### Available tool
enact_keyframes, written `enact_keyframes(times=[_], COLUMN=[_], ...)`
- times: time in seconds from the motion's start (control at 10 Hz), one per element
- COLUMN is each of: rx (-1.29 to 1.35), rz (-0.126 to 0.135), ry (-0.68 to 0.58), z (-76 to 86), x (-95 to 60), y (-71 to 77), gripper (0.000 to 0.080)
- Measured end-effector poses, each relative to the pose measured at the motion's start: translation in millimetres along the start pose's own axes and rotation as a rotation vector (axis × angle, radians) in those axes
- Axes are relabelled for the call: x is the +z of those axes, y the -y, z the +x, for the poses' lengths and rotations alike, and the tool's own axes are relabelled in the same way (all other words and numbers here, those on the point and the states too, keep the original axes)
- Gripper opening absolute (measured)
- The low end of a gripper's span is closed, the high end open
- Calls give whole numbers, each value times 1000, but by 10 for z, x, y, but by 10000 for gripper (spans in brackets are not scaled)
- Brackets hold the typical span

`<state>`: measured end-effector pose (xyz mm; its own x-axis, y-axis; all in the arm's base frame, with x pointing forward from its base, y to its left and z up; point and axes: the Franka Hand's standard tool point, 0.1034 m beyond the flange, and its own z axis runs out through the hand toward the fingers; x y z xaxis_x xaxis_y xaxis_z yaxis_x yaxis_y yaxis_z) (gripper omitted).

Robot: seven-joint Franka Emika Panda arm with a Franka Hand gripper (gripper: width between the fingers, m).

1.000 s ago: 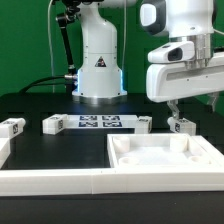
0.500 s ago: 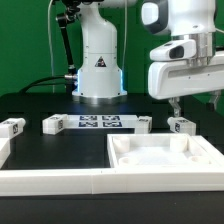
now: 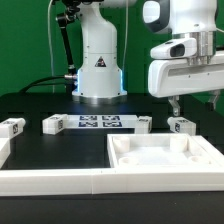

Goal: Assemble square table

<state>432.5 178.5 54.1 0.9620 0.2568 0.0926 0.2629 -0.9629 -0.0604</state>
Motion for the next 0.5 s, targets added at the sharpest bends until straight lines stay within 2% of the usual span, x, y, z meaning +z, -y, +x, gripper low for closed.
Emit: enact_keyframes(times=[0.3,0.5], rx=[-30,-34], rz=[-5,-14], ry=[17,124], z=[-48,-105], x=[30,42], y=[-64,-76], gripper=[649,649])
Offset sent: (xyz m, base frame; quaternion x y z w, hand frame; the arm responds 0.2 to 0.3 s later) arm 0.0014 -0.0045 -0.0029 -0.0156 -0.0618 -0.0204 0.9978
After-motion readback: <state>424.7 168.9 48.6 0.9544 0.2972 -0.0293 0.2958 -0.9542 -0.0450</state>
